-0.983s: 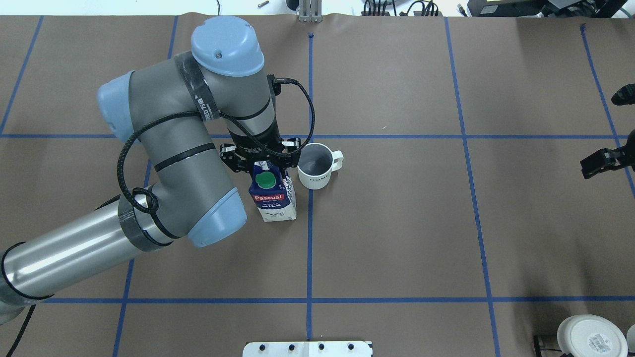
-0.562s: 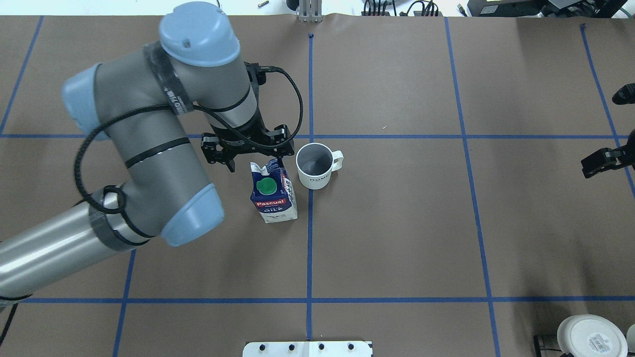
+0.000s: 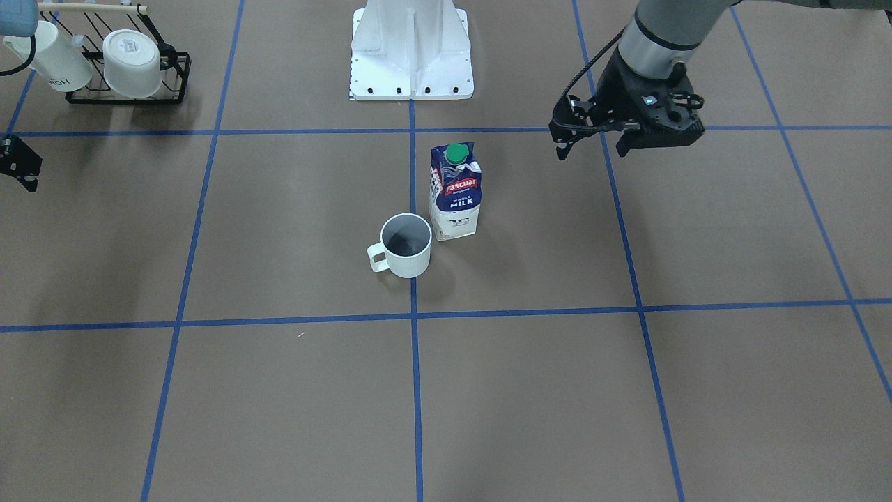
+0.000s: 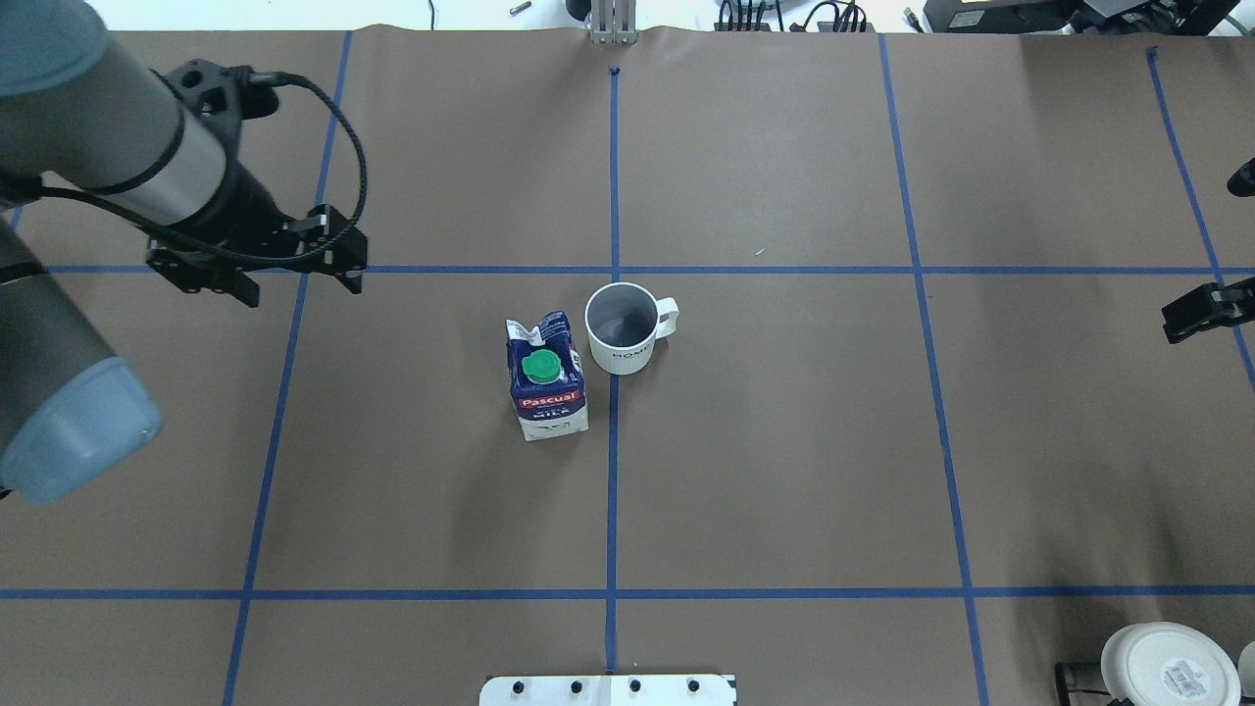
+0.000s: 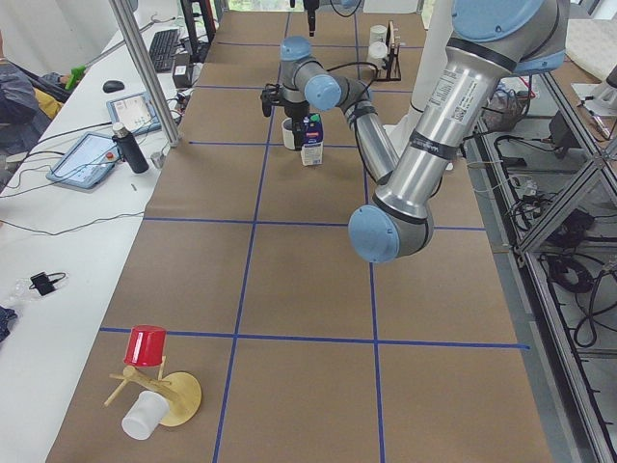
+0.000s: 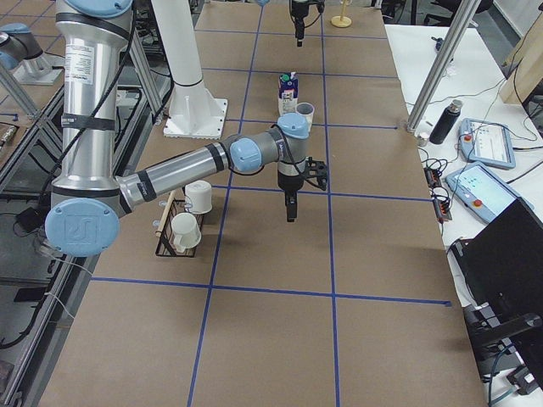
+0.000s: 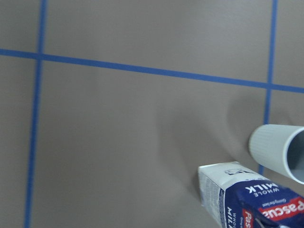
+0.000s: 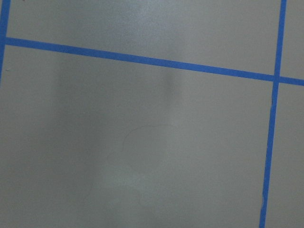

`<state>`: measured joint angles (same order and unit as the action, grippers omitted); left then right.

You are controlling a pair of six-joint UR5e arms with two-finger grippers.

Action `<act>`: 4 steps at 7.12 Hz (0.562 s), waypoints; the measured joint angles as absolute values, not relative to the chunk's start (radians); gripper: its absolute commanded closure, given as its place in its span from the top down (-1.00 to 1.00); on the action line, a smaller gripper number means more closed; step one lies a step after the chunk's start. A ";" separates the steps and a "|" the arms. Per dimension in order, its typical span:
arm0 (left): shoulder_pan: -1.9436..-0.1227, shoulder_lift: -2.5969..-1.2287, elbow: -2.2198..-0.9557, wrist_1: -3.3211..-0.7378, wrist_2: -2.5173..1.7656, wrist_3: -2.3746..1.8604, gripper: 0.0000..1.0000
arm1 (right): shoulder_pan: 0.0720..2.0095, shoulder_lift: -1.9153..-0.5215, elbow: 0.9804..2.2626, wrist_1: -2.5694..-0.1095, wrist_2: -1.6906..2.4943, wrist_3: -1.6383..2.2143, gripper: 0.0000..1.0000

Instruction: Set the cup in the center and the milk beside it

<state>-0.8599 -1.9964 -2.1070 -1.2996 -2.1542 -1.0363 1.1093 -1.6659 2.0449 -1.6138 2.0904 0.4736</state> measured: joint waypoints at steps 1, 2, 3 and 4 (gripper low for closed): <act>-0.901 -1.902 -2.141 -1.303 -2.156 -0.930 0.96 | 1.121 -1.666 2.043 -1.614 2.092 0.460 1.00; -0.958 -1.803 -2.158 -1.308 -2.157 -0.774 0.96 | 1.145 -1.667 2.034 -1.615 2.106 0.423 1.00; -1.020 -1.731 -2.148 -1.311 -2.160 -0.615 0.96 | 1.187 -1.668 2.010 -1.615 2.152 0.362 1.00; -1.090 -1.681 -2.113 -1.315 -2.186 -0.468 0.96 | 1.251 -1.670 1.968 -1.615 2.229 0.275 1.00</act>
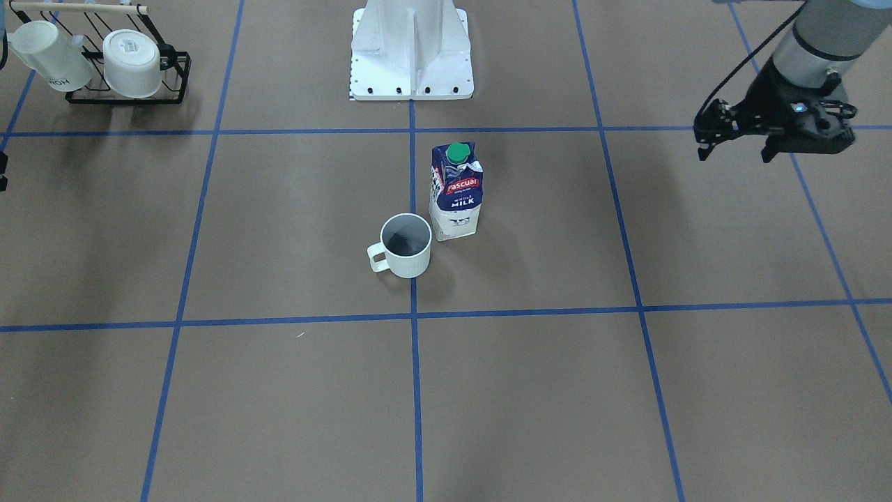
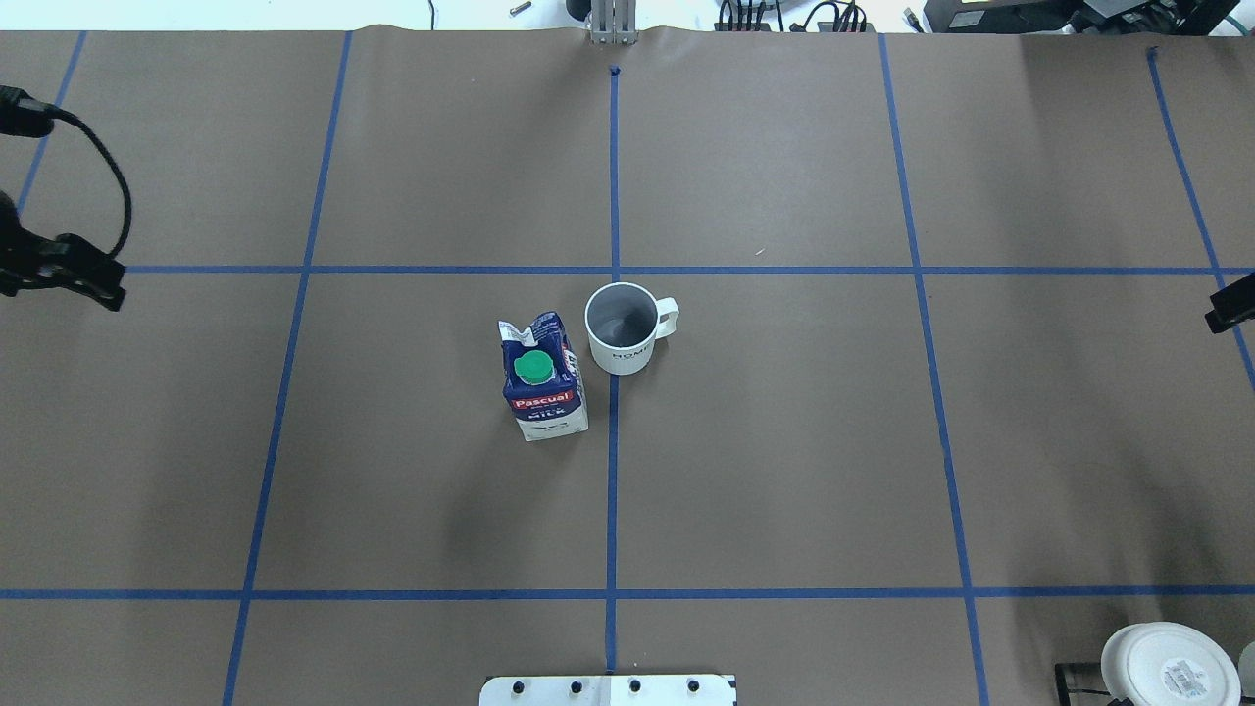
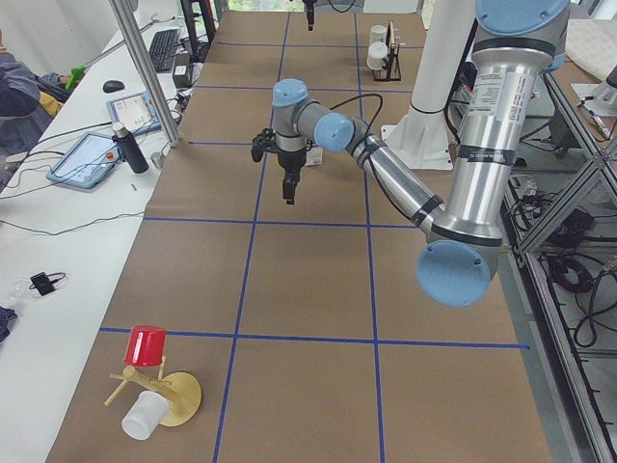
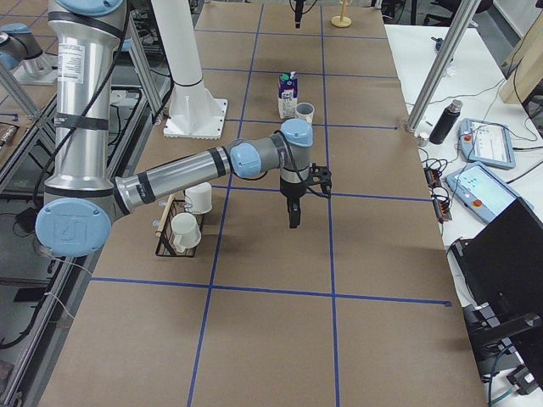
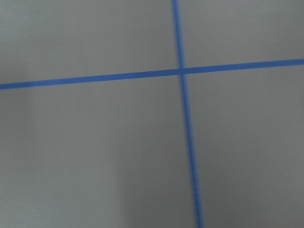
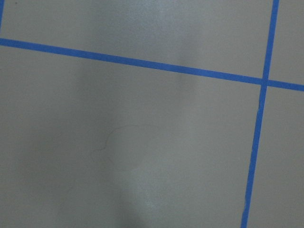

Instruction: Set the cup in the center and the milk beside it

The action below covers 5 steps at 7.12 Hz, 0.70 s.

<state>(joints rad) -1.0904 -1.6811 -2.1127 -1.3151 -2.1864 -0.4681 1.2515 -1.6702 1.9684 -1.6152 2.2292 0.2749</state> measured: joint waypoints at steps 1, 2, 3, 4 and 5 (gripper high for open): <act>-1.166 -1.637 -2.055 -1.345 -2.243 -0.327 0.96 | 1.321 -1.673 1.923 -1.615 2.301 0.177 1.00; -1.238 -1.589 -1.980 -1.419 -2.291 -0.212 0.96 | 1.378 -1.678 1.891 -1.615 2.348 0.104 1.00; -1.286 -1.546 -1.910 -1.512 -2.313 -0.148 0.96 | 1.416 -1.690 1.880 -1.614 2.375 0.057 1.00; -1.315 -1.515 -1.861 -1.590 -2.322 -0.123 0.96 | 1.438 -1.704 1.882 -1.613 2.391 0.026 1.00; -1.335 -1.498 -1.834 -1.627 -2.325 -0.115 0.96 | 1.447 -1.712 1.886 -1.612 2.398 0.011 1.00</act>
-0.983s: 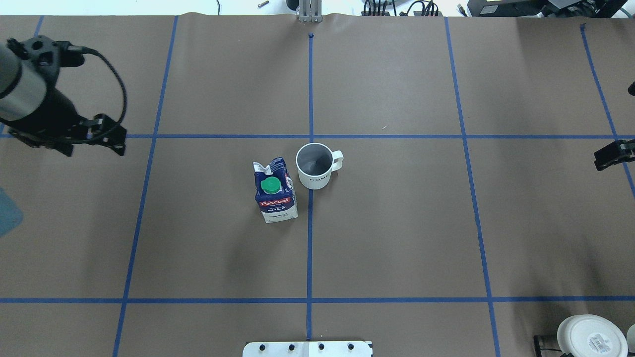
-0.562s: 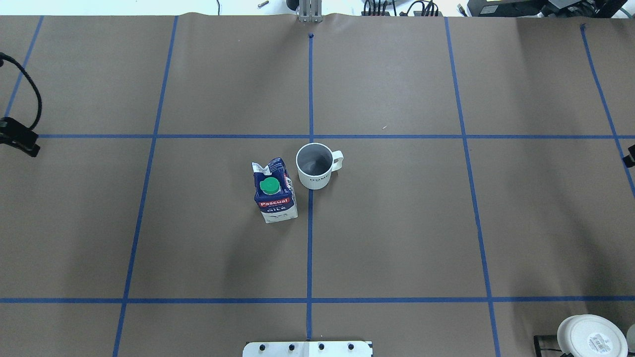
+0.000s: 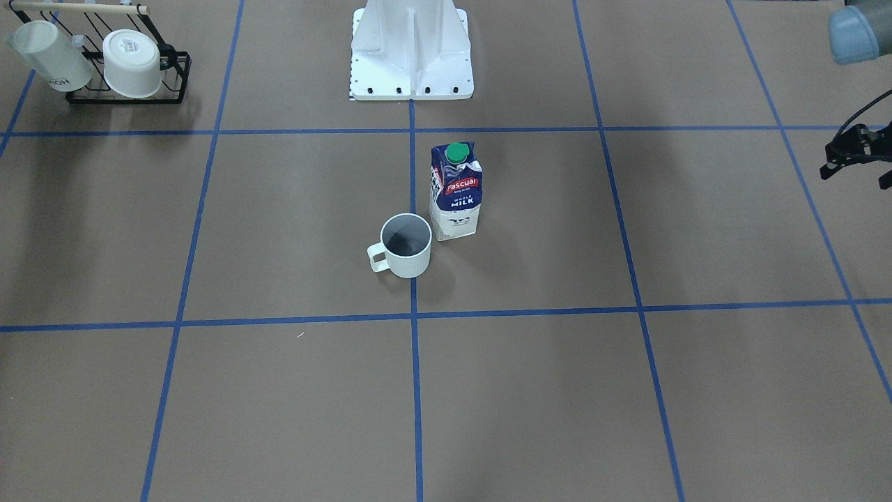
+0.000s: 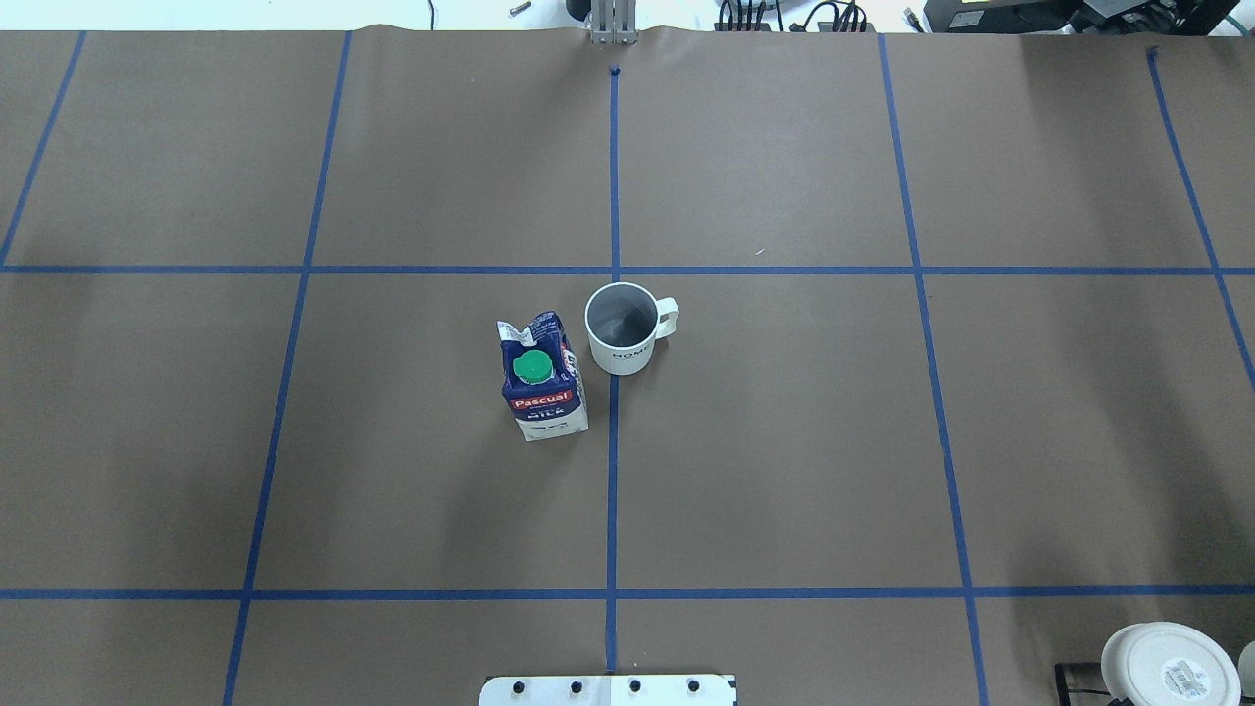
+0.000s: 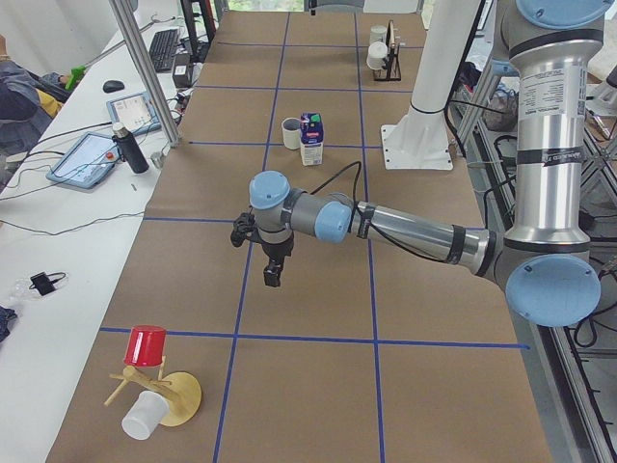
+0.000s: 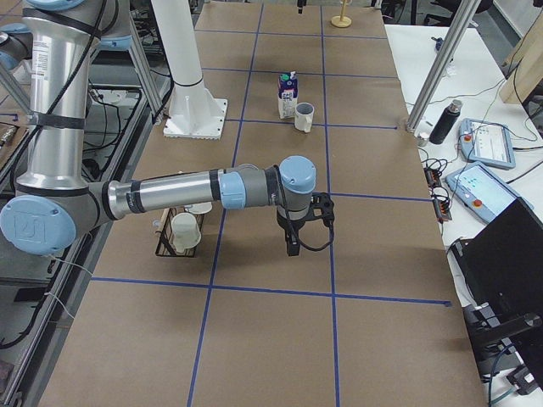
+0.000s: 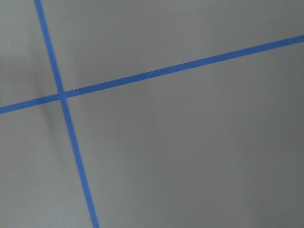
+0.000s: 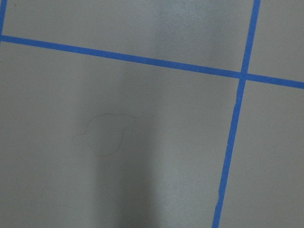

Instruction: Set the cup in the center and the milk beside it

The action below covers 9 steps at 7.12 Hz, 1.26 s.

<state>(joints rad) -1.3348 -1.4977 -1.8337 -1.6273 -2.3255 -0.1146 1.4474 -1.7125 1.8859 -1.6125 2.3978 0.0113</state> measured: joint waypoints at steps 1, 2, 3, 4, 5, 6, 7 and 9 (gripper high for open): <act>-1.346 -1.487 -1.824 -1.643 -2.327 -0.111 0.96 | 1.451 -1.715 1.889 -1.612 2.399 0.007 1.00; -1.350 -1.475 -1.825 -1.649 -2.328 -0.112 0.96 | 1.452 -1.715 1.890 -1.611 2.397 0.009 1.00; -1.352 -1.462 -1.826 -1.650 -2.328 -0.115 0.96 | 1.452 -1.712 1.890 -1.611 2.389 0.011 1.00; -1.354 -1.454 -1.828 -1.651 -2.332 -0.117 0.96 | 1.451 -1.707 1.890 -1.611 2.374 0.014 1.00; -1.356 -1.450 -1.831 -1.651 -2.339 -0.130 0.96 | 1.449 -1.703 1.889 -1.611 2.359 0.024 1.00; -1.357 -1.449 -1.832 -1.651 -2.344 -0.155 0.96 | 1.444 -1.699 1.888 -1.611 2.345 0.036 1.00; -1.360 -1.448 -1.832 -1.652 -2.346 -0.171 0.96 | 1.436 -1.698 1.888 -1.611 2.320 0.050 1.00; -1.364 -1.439 -1.846 -1.652 -2.349 -0.181 0.96 | 1.423 -1.697 1.886 -1.612 2.265 0.078 1.00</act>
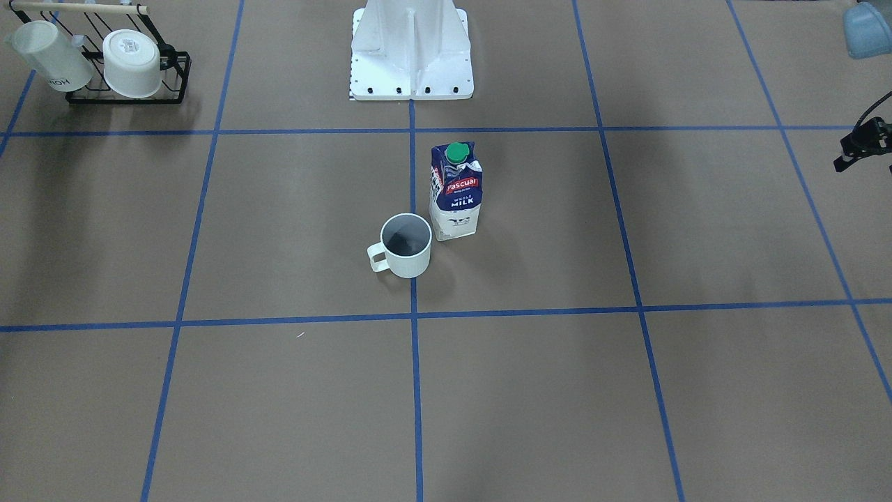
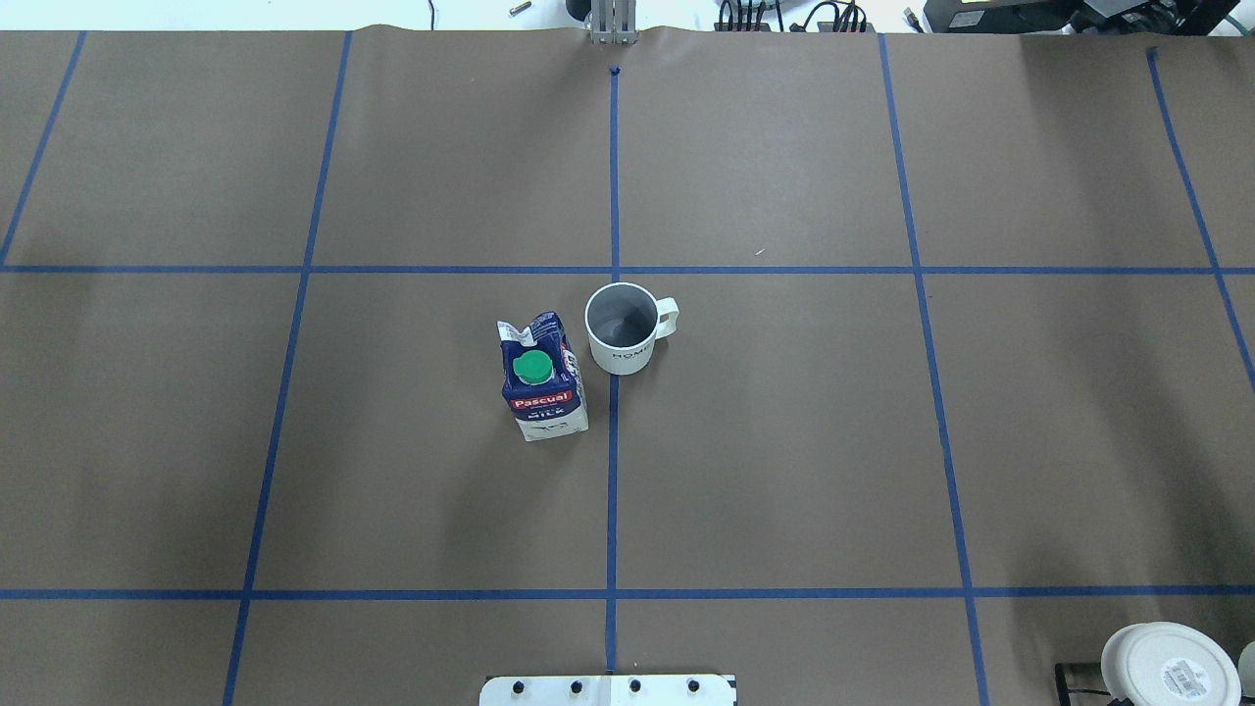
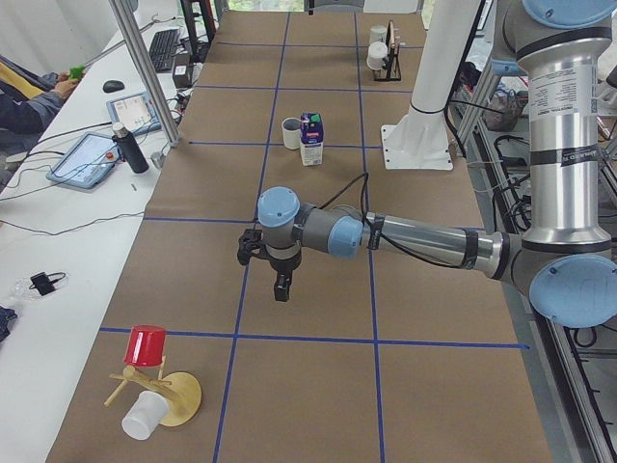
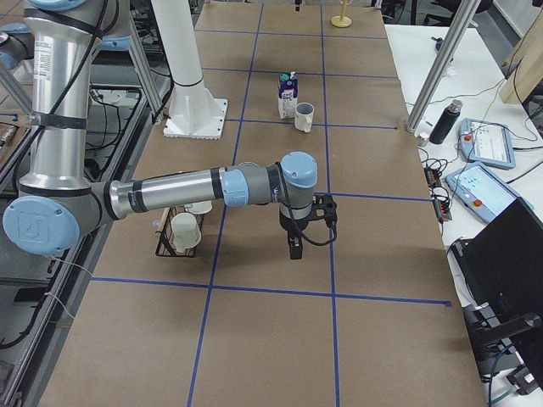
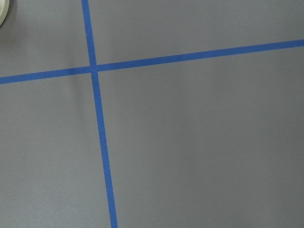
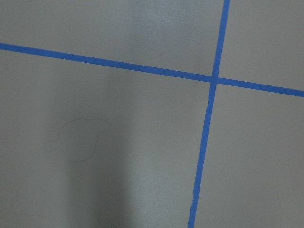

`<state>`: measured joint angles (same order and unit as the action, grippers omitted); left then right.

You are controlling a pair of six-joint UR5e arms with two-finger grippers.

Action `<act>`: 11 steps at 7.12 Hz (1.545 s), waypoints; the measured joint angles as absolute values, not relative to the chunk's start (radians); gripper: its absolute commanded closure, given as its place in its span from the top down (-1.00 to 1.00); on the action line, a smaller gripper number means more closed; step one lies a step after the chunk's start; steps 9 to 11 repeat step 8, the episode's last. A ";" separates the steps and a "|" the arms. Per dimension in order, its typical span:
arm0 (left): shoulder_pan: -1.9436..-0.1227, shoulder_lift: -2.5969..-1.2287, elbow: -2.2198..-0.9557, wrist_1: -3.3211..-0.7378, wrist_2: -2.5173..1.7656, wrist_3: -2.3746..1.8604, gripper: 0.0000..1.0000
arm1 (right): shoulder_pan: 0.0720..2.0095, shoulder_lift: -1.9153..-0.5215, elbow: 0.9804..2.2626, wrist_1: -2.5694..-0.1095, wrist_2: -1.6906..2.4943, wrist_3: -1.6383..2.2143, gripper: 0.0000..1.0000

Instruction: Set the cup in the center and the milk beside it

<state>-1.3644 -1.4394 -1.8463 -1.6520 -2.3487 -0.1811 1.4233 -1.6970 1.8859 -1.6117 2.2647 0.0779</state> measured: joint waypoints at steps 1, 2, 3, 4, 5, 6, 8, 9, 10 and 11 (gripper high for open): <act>-1.377 -1.426 -1.858 -1.652 -2.355 -0.180 0.96 | 1.422 -1.697 1.880 -1.612 2.256 0.083 1.00; -1.407 -1.418 -1.860 -1.651 -2.371 -0.173 0.96 | 1.421 -1.698 1.875 -1.613 2.253 0.085 1.00; -1.437 -1.412 -1.856 -1.651 -2.386 -0.142 0.96 | 1.420 -1.696 1.871 -1.613 2.252 0.086 1.00; -1.456 -1.404 -1.852 -1.651 -2.392 -0.100 0.96 | 1.420 -1.691 1.868 -1.612 2.253 0.086 1.00; -1.470 -1.402 -1.846 -1.651 -2.394 -0.083 0.96 | 1.420 -1.686 1.866 -1.612 2.254 0.087 1.00; -1.476 -1.407 -1.836 -1.652 -2.396 -0.074 0.96 | 1.421 -1.682 1.863 -1.612 2.255 0.087 1.00; -1.476 -1.420 -1.819 -1.676 -2.397 -0.068 0.96 | 1.422 -1.676 1.854 -1.612 2.255 0.086 1.00; -1.476 -1.420 -1.819 -1.676 -2.397 -0.068 0.96 | 1.422 -1.676 1.854 -1.612 2.255 0.086 1.00; -1.476 -1.420 -1.819 -1.676 -2.397 -0.068 0.96 | 1.422 -1.676 1.854 -1.612 2.255 0.086 1.00; -1.476 -1.420 -1.819 -1.676 -2.397 -0.068 0.96 | 1.422 -1.676 1.854 -1.612 2.255 0.086 1.00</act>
